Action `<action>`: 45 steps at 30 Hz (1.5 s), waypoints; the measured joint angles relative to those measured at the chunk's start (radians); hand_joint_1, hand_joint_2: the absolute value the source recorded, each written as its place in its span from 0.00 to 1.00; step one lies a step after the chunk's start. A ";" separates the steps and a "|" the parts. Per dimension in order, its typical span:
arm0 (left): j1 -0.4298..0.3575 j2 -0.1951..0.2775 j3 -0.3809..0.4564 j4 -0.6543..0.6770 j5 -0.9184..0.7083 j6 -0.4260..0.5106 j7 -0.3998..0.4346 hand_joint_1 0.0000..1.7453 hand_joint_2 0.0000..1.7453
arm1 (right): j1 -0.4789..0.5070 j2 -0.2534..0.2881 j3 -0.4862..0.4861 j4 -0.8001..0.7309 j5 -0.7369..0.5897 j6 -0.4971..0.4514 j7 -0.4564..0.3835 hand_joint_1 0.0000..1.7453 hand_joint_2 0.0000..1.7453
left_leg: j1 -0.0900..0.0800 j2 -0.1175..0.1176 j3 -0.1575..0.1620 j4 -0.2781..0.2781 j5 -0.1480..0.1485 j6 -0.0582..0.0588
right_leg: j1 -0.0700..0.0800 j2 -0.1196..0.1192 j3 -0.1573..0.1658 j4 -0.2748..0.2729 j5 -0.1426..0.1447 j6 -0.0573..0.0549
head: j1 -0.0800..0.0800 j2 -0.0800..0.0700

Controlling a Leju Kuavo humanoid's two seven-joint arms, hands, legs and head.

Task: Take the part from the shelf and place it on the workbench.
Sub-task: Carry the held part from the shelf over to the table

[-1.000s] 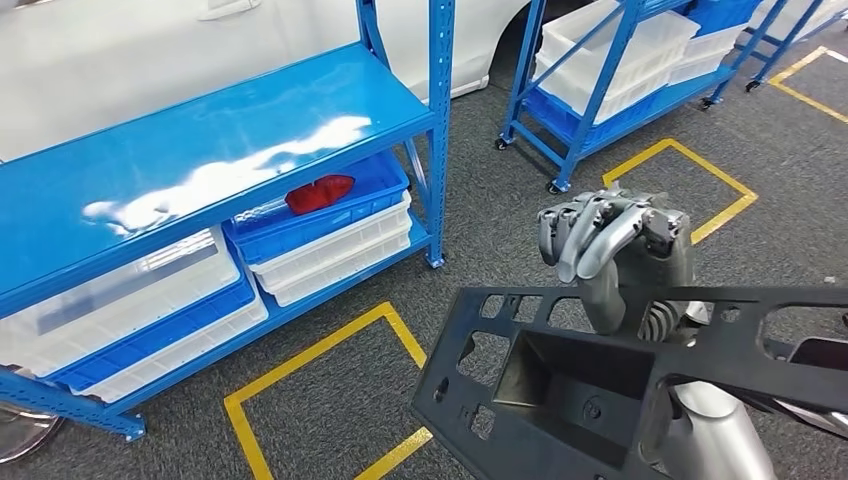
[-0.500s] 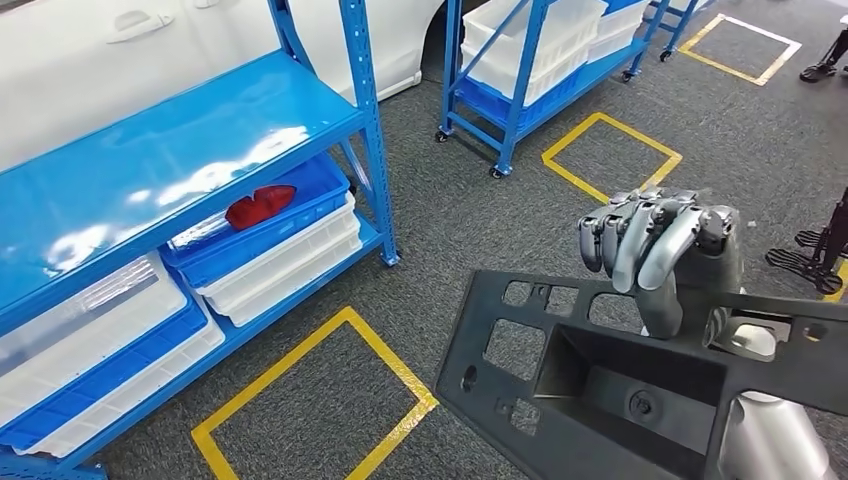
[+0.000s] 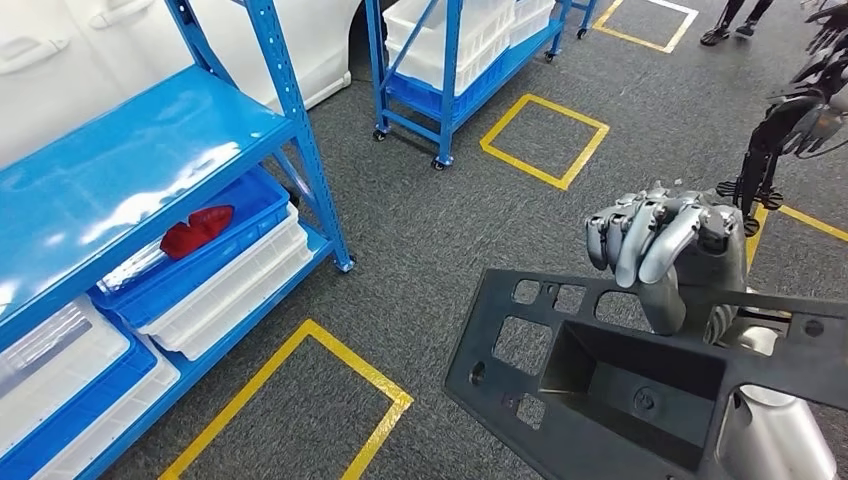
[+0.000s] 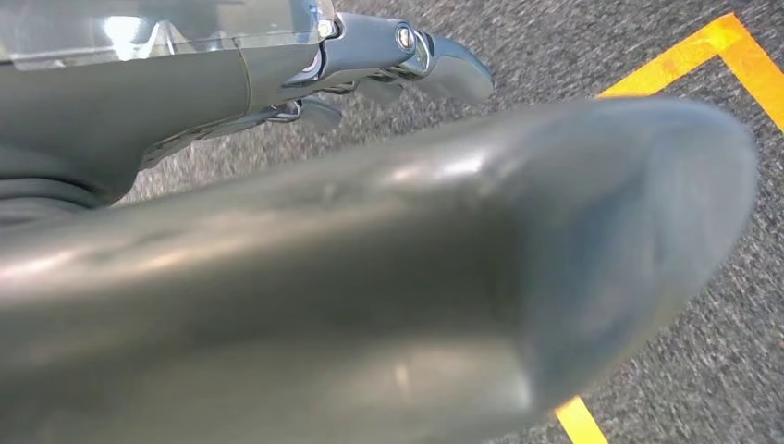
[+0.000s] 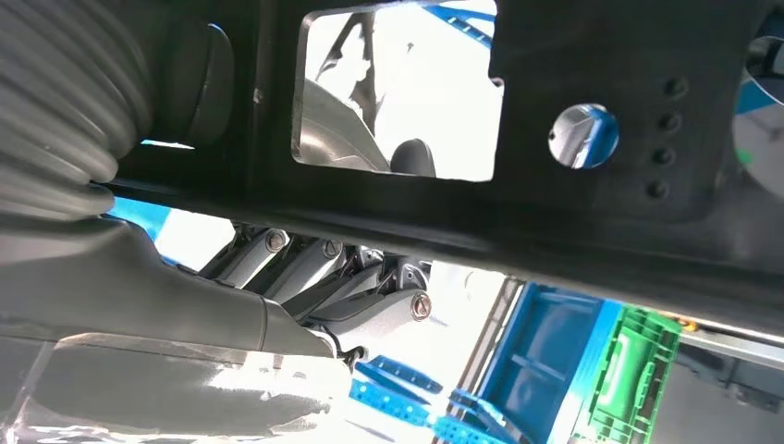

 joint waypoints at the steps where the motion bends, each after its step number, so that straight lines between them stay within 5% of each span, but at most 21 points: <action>1: -0.001 -0.001 0.000 0.000 0.000 -0.002 -0.002 0.00 0.00 | -0.001 0.000 -0.006 -0.003 0.001 0.003 0.004 1.00 1.00 | 0.002 0.014 0.004 -0.007 0.004 0.005 | 0.001 -0.019 -0.007 0.013 -0.009 0.005 | 0.001 0.000; 4: -0.001 -0.002 0.000 0.000 0.001 -0.005 -0.007 0.00 0.00 | -0.009 0.001 -0.017 -0.006 0.001 0.011 0.014 1.00 1.00 | 0.003 0.048 0.009 -0.017 0.007 0.015 | 0.003 -0.098 -0.058 0.117 -0.072 0.013 | 0.005 0.000; 7: -0.001 -0.002 0.000 0.000 0.002 -0.008 -0.014 0.00 0.00 | -0.014 0.006 -0.021 -0.003 -0.005 0.020 0.030 1.00 1.00 | 0.001 0.083 0.008 -0.011 0.002 0.015 | -0.006 -0.117 -0.123 0.253 -0.117 0.024 | 0.005 0.000; 8: -0.002 -0.002 0.000 0.000 0.002 -0.010 -0.016 0.00 0.00 | -0.020 0.010 -0.023 -0.002 -0.008 0.023 0.037 1.00 1.00 | 0.001 0.097 0.008 -0.008 -0.001 0.013 | -0.009 -0.121 -0.121 0.251 -0.106 0.027 | 0.005 0.000; 10: -0.005 -0.003 0.000 0.000 0.001 -0.014 -0.021 0.00 0.00 | -0.032 0.018 -0.026 0.000 -0.006 0.027 0.050 1.00 1.00 | 0.002 0.119 0.008 0.003 -0.011 0.005 | -0.014 -0.146 -0.064 0.148 -0.054 0.031 | 0.005 0.000; 13: -0.008 -0.002 0.000 0.000 -0.001 -0.020 -0.026 0.00 0.00 | -0.043 0.040 -0.025 -0.001 0.015 0.025 0.066 1.00 1.00 | -0.004 0.145 0.009 0.018 -0.026 -0.013 | -0.005 -0.187 -0.002 0.029 -0.024 0.015 | 0.004 0.000; 16: -0.012 -0.002 0.000 0.000 -0.003 -0.022 -0.030 0.00 0.00 | -0.044 0.062 -0.024 -0.004 0.043 0.020 0.074 1.00 1.00 | -0.002 0.162 0.015 0.019 -0.034 -0.031 | 0.000 -0.160 -0.005 0.027 -0.024 -0.008 | 0.003 0.000; 18: -0.012 -0.003 0.000 0.000 -0.004 -0.022 -0.032 0.00 0.00 | -0.051 0.078 -0.023 -0.007 0.055 0.019 0.080 1.00 1.00 | 0.003 0.132 0.001 0.060 -0.068 -0.039 | -0.002 -0.142 -0.005 0.023 -0.021 -0.022 | 0.002 0.000; 21: -0.008 -0.003 0.000 0.000 -0.005 -0.022 -0.035 0.00 0.00 | -0.072 0.108 -0.015 -0.002 0.060 0.028 0.094 1.00 1.00 | 0.004 0.077 -0.089 0.249 -0.160 -0.039 | 0.003 -0.112 -0.007 0.022 -0.018 -0.034 | 0.001 0.000; 23: -0.007 -0.003 0.000 0.000 -0.006 -0.021 -0.036 0.00 0.00 | -0.083 0.130 -0.002 0.009 0.058 0.034 0.105 1.00 1.00 | 0.002 0.070 -0.126 0.314 -0.164 -0.034 | 0.009 -0.084 -0.007 0.022 -0.016 -0.037 | 0.000 0.000; 25: -0.006 -0.004 0.000 0.000 -0.008 -0.020 -0.036 0.00 0.00 | -0.096 0.151 0.014 0.024 0.056 0.034 0.113 1.00 1.00 | 0.001 0.057 -0.093 0.226 -0.096 -0.021 | 0.014 -0.057 -0.005 0.022 -0.015 -0.038 | 0.000 0.000; 27: -0.005 -0.002 0.000 0.000 -0.008 -0.017 -0.036 0.00 0.00 | -0.115 0.170 0.032 0.049 0.048 0.034 0.116 1.00 1.00 | -0.001 0.012 -0.036 0.092 -0.036 -0.009 | 0.015 -0.033 -0.005 0.023 -0.013 -0.034 | 0.001 0.000; 29: -0.007 0.000 0.000 0.000 -0.004 -0.014 -0.037 0.00 0.00 | -0.134 0.188 0.049 0.082 0.037 0.035 0.121 1.00 1.00 | -0.004 -0.013 -0.013 0.034 -0.022 -0.005 | 0.011 -0.011 -0.010 0.023 -0.008 -0.024 | 0.000 0.000; 31: -0.012 0.000 0.000 0.000 -0.005 -0.016 -0.039 0.00 0.00 | -0.155 0.207 0.064 0.121 0.033 0.033 0.132 1.00 1.00 | -0.004 0.007 -0.007 0.021 -0.015 0.000 | 0.006 0.007 -0.016 0.020 -0.001 -0.012 | -0.001 0.000; 33: -0.016 0.000 0.000 0.000 -0.012 -0.025 -0.042 0.00 0.00 | -0.188 0.230 0.081 0.170 0.036 0.023 0.144 1.00 1.00 | -0.002 0.034 0.001 0.002 -0.003 0.010 | 0.010 -0.025 -0.032 0.048 -0.021 -0.004 | 0.000 0.000; 35: -0.017 0.000 0.000 0.000 -0.019 -0.035 -0.045 0.00 0.00 | -0.219 0.252 0.096 0.218 0.041 0.013 0.150 1.00 1.00 | -0.004 0.061 0.003 -0.007 0.003 0.017 | 0.012 -0.087 -0.081 0.153 -0.081 0.000 | 0.002 0.000; 38: -0.017 0.001 0.000 0.000 -0.021 -0.039 -0.045 0.00 0.00 | -0.237 0.272 0.111 0.272 0.042 0.010 0.153 1.00 1.00 | -0.006 0.097 0.001 -0.006 0.002 0.017 | 0.002 -0.119 -0.144 0.295 -0.129 0.010 | 0.003 0.000; 39: -0.017 0.001 0.000 0.000 -0.021 -0.040 -0.045 0.00 0.00 | -0.241 0.276 0.114 0.284 0.042 0.010 0.154 1.00 1.00 | -0.006 0.108 0.001 -0.005 0.001 0.016 | -0.001 -0.124 -0.132 0.274 -0.111 0.013 | 0.004 0.000; 42: -0.017 0.001 -0.001 0.000 -0.021 -0.040 -0.046 0.00 0.00 | -0.257 0.285 0.123 0.304 0.042 0.010 0.154 1.00 1.00 | -0.008 0.136 0.002 0.005 -0.010 0.004 | 0.000 -0.175 -0.030 0.077 -0.032 0.008 | 0.003 0.000; 44: -0.018 0.001 -0.001 0.000 -0.021 -0.040 -0.047 0.00 0.00 | -0.264 0.292 0.127 0.313 0.041 0.010 0.154 1.00 1.00 | -0.013 0.152 0.003 0.011 -0.017 -0.007 | 0.009 -0.197 -0.002 0.017 -0.023 -0.004 | 0.002 0.000; 45: -0.018 0.001 -0.001 0.000 -0.021 -0.040 -0.047 0.00 0.00 | -0.265 0.294 0.129 0.317 0.041 0.010 0.154 1.00 1.00 | -0.015 0.160 0.004 0.011 -0.019 -0.012 | 0.012 -0.187 -0.004 0.016 -0.021 -0.010 | 0.002 0.000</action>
